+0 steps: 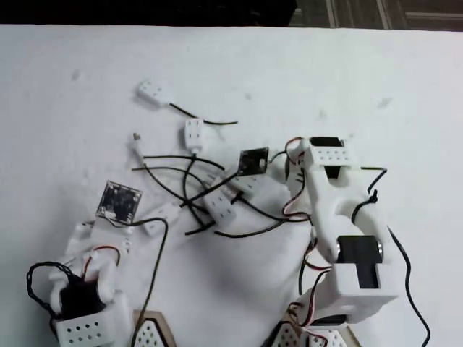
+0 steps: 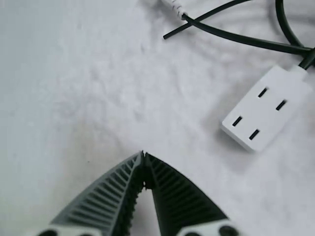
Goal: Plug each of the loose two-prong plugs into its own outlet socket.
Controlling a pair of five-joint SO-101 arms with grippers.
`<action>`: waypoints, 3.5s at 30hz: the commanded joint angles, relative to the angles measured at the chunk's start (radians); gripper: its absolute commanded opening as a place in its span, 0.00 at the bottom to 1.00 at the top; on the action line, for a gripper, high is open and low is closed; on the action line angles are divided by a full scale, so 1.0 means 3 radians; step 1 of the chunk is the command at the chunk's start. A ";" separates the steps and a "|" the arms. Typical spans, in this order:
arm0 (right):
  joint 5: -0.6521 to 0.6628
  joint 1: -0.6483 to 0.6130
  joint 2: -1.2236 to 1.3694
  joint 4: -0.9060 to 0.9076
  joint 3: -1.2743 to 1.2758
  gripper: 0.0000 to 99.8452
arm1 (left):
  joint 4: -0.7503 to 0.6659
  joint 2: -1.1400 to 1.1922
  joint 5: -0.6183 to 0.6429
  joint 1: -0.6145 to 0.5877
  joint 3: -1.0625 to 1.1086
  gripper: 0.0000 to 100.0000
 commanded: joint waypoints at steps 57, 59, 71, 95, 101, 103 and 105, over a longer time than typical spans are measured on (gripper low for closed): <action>-0.3723 0.0161 0.0836 0.0079 -0.1355 0.10 | -0.0031 -0.0003 -0.0036 -0.0023 -0.0010 0.02; -0.3723 0.0151 0.0918 0.0355 -0.1545 0.15 | -0.0031 -0.0003 -0.0036 -0.0023 -0.0010 0.02; -0.3744 0.0187 0.1143 0.1261 -0.2266 0.16 | -0.0031 -0.0003 -0.0036 -0.0023 -0.0010 0.02; -0.3723 0.0197 0.1476 0.1511 -0.2266 0.07 | -0.0031 -0.0003 -0.0036 -0.0023 -0.0010 0.02; -0.3529 0.0125 0.1276 0.1516 -0.2337 0.01 | -0.0031 -0.0003 -0.0036 -0.0023 -0.0010 0.02; -0.3514 0.0125 0.1148 0.1522 -0.2322 0.02 | -0.0031 -0.0003 -0.0036 -0.0023 -0.0010 0.02; -0.3514 0.0125 0.1061 0.1542 -0.2317 0.02 | -0.0031 -0.0003 -0.0036 -0.0023 -0.0010 0.02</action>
